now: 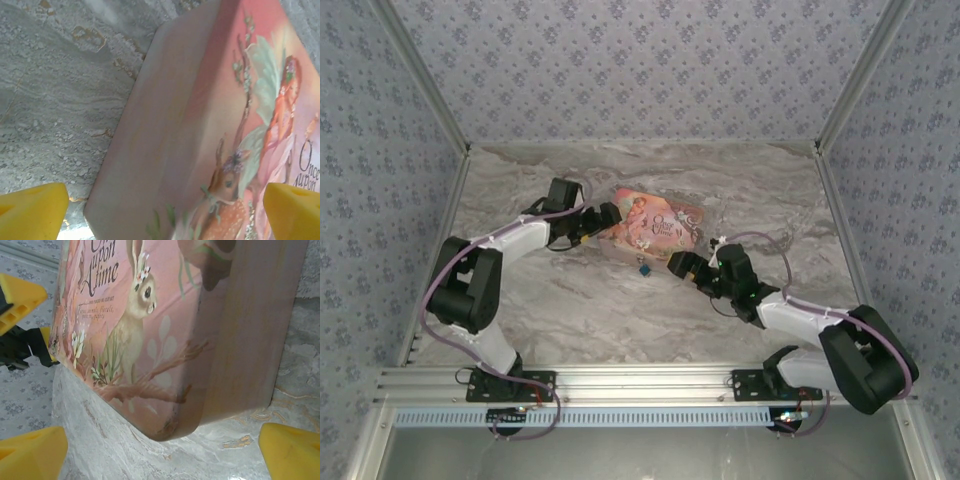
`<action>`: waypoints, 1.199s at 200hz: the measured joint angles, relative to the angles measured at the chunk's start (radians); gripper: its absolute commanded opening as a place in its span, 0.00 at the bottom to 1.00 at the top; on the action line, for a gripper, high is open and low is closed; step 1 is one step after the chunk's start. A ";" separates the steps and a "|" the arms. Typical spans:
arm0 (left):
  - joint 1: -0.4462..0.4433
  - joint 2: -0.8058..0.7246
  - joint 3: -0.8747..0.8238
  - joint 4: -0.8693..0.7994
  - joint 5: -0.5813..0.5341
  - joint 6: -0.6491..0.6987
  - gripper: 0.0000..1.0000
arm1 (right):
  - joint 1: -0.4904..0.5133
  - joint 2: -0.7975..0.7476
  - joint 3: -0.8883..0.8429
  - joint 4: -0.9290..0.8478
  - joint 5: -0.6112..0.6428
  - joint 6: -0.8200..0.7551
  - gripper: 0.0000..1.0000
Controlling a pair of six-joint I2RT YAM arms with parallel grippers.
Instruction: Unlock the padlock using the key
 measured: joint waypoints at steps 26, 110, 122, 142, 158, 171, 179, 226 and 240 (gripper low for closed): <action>0.000 0.000 -0.024 -0.006 -0.003 0.015 0.99 | -0.033 0.023 0.014 0.019 -0.040 0.000 1.00; 0.010 -0.081 -0.191 0.129 0.010 -0.023 1.00 | -0.117 0.150 0.114 0.074 -0.139 -0.009 1.00; 0.009 -0.110 -0.231 0.146 0.009 -0.042 0.99 | -0.135 0.184 0.144 0.077 -0.156 -0.023 0.99; -0.012 -0.171 -0.297 0.161 -0.003 -0.077 0.99 | -0.166 0.243 0.188 0.099 -0.184 -0.035 1.00; -0.045 -0.216 -0.338 0.159 -0.020 -0.105 0.99 | -0.192 0.295 0.223 0.127 -0.208 -0.047 0.98; -0.076 -0.249 -0.365 0.152 -0.032 -0.128 0.99 | -0.210 0.334 0.248 0.151 -0.224 -0.058 0.98; -0.094 -0.269 -0.380 0.145 -0.039 -0.143 0.99 | -0.217 0.349 0.259 0.159 -0.230 -0.066 0.97; -0.134 -0.331 -0.418 0.114 -0.073 -0.200 0.99 | -0.228 0.294 0.262 0.099 -0.195 -0.191 0.97; -0.134 -0.333 -0.417 0.108 -0.076 -0.209 0.99 | -0.224 0.214 0.242 0.050 -0.157 -0.251 0.97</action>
